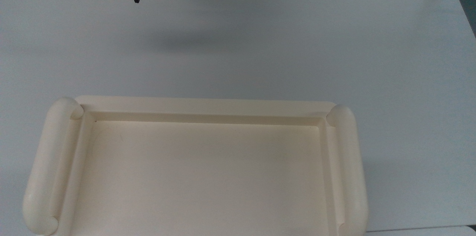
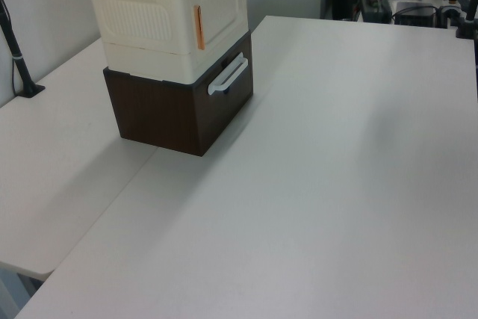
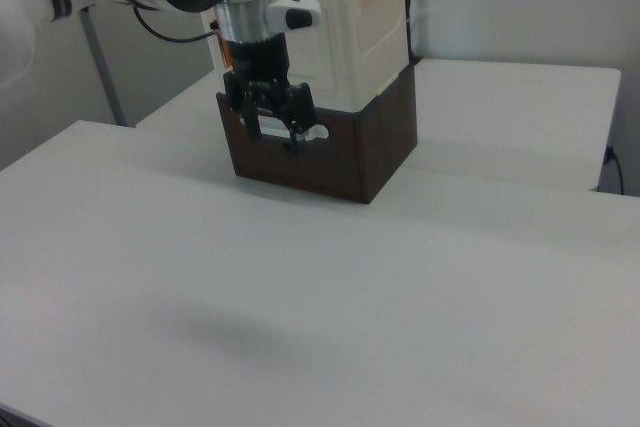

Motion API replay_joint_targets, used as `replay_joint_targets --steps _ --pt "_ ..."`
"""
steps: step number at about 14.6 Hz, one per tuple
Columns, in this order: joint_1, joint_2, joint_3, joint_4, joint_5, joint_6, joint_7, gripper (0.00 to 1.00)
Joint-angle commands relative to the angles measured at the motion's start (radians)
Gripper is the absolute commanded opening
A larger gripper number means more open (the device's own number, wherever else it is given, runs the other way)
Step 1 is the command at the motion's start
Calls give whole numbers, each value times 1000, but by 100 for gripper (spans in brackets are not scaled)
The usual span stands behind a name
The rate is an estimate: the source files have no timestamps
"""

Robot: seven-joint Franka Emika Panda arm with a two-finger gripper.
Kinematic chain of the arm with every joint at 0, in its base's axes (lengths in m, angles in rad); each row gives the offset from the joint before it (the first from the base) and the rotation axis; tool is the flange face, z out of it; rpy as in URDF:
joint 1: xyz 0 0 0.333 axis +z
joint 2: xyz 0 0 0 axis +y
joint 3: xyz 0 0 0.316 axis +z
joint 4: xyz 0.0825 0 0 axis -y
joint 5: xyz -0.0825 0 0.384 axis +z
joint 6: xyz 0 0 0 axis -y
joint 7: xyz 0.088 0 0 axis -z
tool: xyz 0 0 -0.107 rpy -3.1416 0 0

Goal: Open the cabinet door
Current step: 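Move the open gripper toward the orange tab on the cabinet door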

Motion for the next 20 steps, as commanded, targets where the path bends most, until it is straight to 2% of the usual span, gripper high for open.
replay_joint_targets --steps 1,3,4,6,8,10,12,14,17,19,20 --pt "10 22 -4 3 18 -6 -22 100" --pt "8 27 -4 8 14 12 -26 100" --pt "5 27 -4 6 18 87 -26 100" --pt "10 33 -2 0 17 126 -25 100" --pt "52 56 13 2 24 132 -22 100" --pt "72 71 13 3 78 161 -25 100" --pt "99 88 9 0 83 233 -26 100" --pt "166 99 -28 -3 81 368 -23 100" --pt "253 99 -54 5 81 408 -23 100" --pt "336 97 -108 9 81 416 -23 100" --pt "361 97 -114 15 81 454 -19 100"
